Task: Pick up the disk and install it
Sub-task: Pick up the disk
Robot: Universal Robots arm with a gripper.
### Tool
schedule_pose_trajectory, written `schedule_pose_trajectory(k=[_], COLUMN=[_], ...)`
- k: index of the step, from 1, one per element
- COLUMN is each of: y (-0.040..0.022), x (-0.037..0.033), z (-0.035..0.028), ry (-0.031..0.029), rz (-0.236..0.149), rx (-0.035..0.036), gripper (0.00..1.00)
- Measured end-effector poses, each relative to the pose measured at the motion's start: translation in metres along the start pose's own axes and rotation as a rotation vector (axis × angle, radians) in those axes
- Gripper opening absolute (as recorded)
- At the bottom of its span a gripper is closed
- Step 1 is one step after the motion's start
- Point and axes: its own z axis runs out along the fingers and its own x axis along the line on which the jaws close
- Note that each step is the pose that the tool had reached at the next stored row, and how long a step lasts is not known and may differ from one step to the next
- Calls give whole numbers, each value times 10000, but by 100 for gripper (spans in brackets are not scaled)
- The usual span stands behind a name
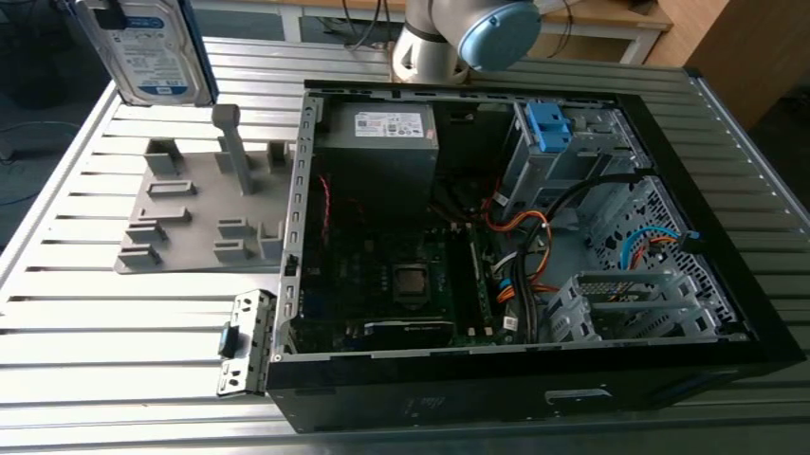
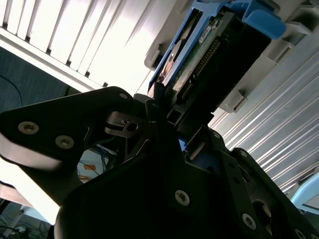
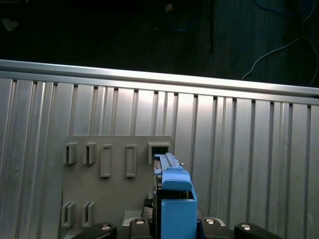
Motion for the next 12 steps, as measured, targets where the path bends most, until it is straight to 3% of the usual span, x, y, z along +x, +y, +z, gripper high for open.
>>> schedule_pose_trajectory(k=[12], y=[3], x=[-4], z=[-87], ry=[0], rz=[0], rx=[0], gripper=[36])
